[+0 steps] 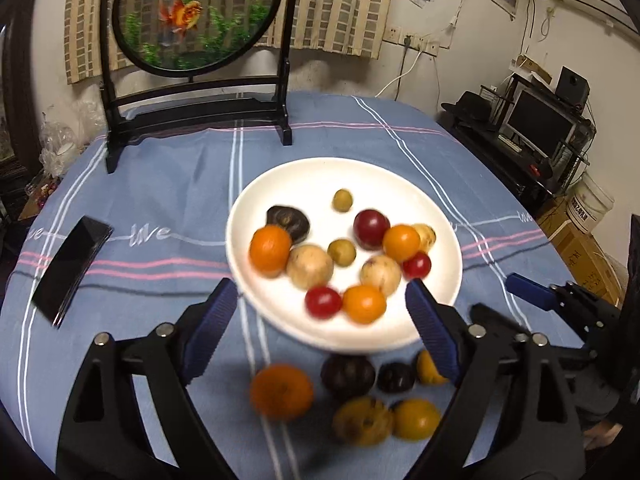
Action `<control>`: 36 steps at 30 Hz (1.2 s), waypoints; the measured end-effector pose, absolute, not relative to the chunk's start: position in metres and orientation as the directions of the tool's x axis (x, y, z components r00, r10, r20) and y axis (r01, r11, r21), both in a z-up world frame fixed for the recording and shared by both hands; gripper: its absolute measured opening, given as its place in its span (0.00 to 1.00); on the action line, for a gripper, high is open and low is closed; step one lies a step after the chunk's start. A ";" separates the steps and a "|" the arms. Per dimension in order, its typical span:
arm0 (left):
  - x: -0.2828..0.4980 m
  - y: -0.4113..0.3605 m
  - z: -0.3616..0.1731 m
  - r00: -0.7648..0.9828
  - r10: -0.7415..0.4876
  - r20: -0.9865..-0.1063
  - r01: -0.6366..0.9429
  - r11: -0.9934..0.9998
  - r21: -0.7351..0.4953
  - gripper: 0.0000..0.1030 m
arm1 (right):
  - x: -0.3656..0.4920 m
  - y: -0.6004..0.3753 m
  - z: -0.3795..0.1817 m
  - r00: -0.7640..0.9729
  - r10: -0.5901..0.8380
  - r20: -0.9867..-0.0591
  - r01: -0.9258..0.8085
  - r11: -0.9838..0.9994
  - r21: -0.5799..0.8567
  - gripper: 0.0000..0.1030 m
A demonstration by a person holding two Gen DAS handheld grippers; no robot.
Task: Organize fruits
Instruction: 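Withdraw both open tools back to the fruit cluster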
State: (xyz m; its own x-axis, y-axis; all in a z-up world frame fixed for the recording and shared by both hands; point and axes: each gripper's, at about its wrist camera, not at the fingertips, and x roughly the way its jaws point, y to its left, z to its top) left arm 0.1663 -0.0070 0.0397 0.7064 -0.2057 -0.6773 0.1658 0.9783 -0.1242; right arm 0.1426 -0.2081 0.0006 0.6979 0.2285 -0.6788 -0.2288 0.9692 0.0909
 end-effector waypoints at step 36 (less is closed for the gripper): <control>0.076 0.034 -0.046 0.598 -0.225 -0.769 0.095 0.973 -0.211 0.89 | 0.090 -0.141 -0.058 0.540 0.251 -0.803 -0.386 0.922 0.028 0.59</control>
State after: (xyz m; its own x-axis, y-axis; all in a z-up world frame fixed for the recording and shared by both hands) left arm 0.0763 0.0345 -0.0457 0.5977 -0.2252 -0.7695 0.0949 0.9729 -0.2110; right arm 0.0898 -0.1409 -0.0584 0.5402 0.2506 -0.8033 -0.3857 0.9222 0.0283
